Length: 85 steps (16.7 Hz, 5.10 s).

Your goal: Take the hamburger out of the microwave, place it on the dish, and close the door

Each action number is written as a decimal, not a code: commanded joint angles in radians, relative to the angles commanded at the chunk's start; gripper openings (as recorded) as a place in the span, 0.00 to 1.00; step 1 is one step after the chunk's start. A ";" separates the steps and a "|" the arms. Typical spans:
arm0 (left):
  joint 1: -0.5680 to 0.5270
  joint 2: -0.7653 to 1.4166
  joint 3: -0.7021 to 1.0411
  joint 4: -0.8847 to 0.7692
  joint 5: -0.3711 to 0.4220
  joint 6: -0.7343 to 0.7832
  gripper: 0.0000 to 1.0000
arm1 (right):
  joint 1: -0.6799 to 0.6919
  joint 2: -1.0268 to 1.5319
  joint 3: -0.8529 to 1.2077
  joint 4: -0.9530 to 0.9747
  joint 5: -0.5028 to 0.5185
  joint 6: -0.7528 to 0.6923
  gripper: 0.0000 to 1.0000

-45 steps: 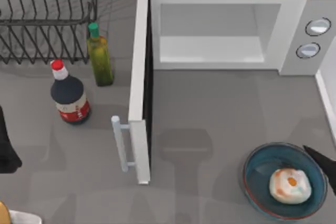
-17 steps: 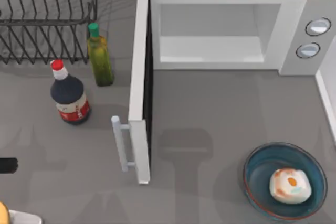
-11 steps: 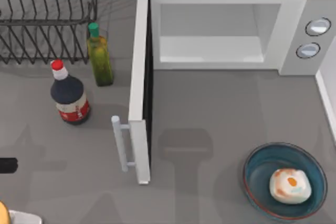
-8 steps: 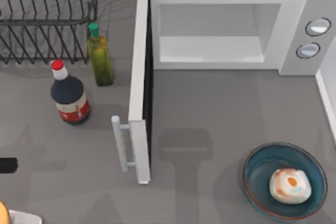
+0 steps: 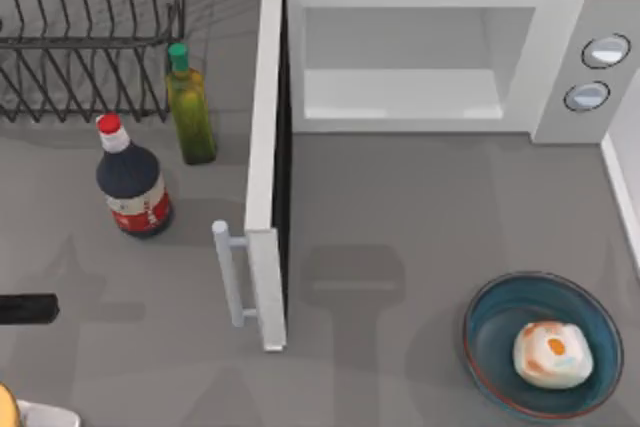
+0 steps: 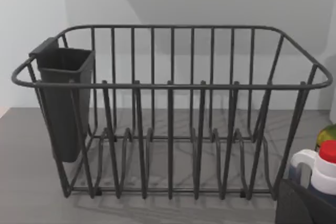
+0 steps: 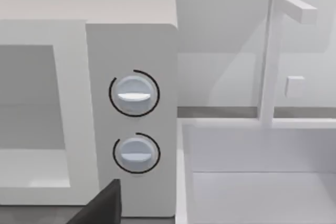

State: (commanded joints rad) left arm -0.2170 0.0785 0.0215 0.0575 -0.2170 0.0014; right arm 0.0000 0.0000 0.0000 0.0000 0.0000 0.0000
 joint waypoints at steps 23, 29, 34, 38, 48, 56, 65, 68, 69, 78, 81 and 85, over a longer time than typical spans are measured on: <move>0.173 0.151 0.028 0.121 0.173 0.002 0.00 | 0.000 0.000 0.000 0.000 0.000 0.000 1.00; 0.279 0.232 0.001 0.227 0.280 0.005 0.00 | 0.000 0.000 0.000 0.000 0.000 0.000 1.00; 0.366 0.280 -0.022 0.297 0.367 0.006 0.00 | 0.000 0.000 0.000 0.000 0.000 0.000 1.00; 0.349 0.291 -0.005 0.282 0.353 -0.003 0.00 | 0.000 0.000 0.000 0.000 0.000 0.000 1.00; -0.135 0.822 0.527 -0.340 0.004 -0.291 0.00 | 0.000 0.000 0.000 0.000 0.000 0.000 1.00; -0.371 1.006 0.762 -0.625 -0.173 -0.422 0.00 | 0.000 0.000 0.000 0.000 0.000 0.000 1.00; -0.369 1.060 0.647 -0.459 -0.171 -0.421 0.00 | 0.000 0.000 0.000 0.000 0.000 0.000 1.00; -0.369 1.108 0.541 -0.287 -0.171 -0.419 0.00 | 0.000 0.000 0.000 0.000 0.000 0.000 1.00; -0.368 1.123 0.507 -0.237 -0.170 -0.418 0.00 | 0.000 0.000 0.000 0.000 0.000 0.000 1.00; -0.389 1.143 0.451 -0.145 -0.167 -0.419 0.00 | 0.000 0.000 0.000 0.000 0.000 0.000 1.00; -0.461 1.215 0.518 -0.165 -0.218 -0.487 0.00 | 0.000 0.000 0.000 0.000 0.000 0.000 1.00; -0.644 1.396 0.657 -0.206 -0.318 -0.634 0.00 | 0.000 0.000 0.000 0.000 0.000 0.000 1.00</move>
State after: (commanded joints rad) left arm -0.8606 1.4741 0.6782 -0.1487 -0.5355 -0.6328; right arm 0.0000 0.0000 0.0000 0.0000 0.0000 0.0000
